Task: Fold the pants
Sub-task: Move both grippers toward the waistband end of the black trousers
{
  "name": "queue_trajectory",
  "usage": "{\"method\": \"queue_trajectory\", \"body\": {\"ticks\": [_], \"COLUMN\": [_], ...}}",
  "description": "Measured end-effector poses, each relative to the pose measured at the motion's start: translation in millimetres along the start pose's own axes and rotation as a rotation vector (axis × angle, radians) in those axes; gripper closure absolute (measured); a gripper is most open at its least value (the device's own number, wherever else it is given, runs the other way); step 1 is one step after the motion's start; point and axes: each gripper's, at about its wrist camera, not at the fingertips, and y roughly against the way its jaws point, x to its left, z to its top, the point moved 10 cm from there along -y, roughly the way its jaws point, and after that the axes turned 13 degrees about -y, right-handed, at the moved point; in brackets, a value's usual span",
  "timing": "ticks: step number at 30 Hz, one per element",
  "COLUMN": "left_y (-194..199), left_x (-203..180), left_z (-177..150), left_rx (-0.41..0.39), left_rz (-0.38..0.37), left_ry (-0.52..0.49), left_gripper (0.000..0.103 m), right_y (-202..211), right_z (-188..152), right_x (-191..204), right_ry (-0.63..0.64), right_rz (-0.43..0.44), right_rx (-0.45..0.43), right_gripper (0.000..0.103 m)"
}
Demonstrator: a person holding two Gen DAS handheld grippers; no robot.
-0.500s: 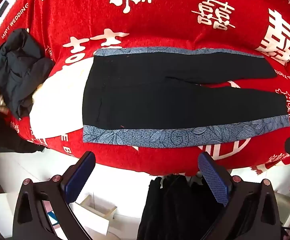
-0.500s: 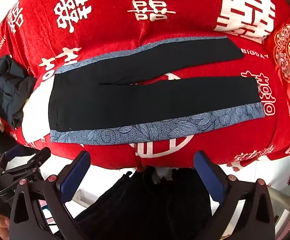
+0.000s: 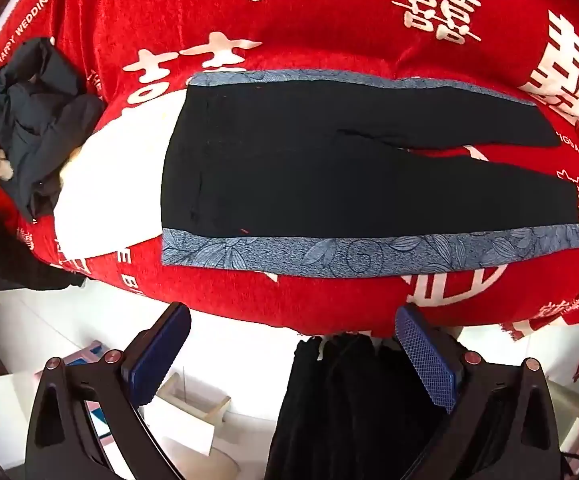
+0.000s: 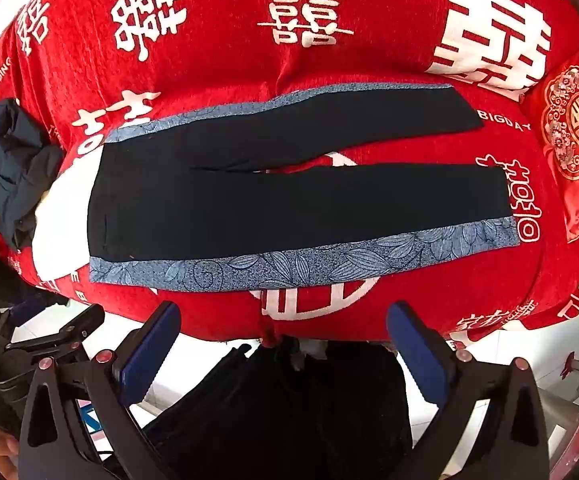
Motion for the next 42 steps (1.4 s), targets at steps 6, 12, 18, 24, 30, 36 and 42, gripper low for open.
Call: {"method": "queue_trajectory", "body": {"ticks": [6, 12, 18, 24, 30, 36, 42], "left_y": [-3, -6, -13, -25, -27, -35, -44], "left_x": [4, 5, 1, -5, -4, -1, 1], "left_z": [-1, -2, -2, 0, 5, 12, 23], "left_rx": [0.005, 0.012, 0.031, 0.063, 0.076, 0.113, 0.114], "left_rz": [-0.034, -0.065, -0.070, -0.073, -0.038, -0.029, -0.015], "left_ry": [0.009, 0.026, 0.030, 0.045, 0.110, 0.169, 0.193], "left_gripper": [0.000, 0.000, 0.000, 0.000, 0.000, 0.000, 0.000], "right_y": [-2, -1, -5, -16, -39, -55, -77], "right_z": [-3, -5, -7, -3, 8, 25, 34], "right_x": [-3, -3, -4, -12, -17, -17, -17], "right_ry": [-0.016, -0.022, -0.008, 0.004, 0.022, 0.058, 0.093], "right_rz": [-0.006, -0.016, -0.033, -0.039, -0.033, -0.025, -0.026], "right_rx": [-0.004, -0.013, -0.002, 0.014, 0.068, 0.104, 0.148], "right_gripper": [0.000, 0.000, 0.000, 0.000, 0.000, 0.000, 0.000]}}
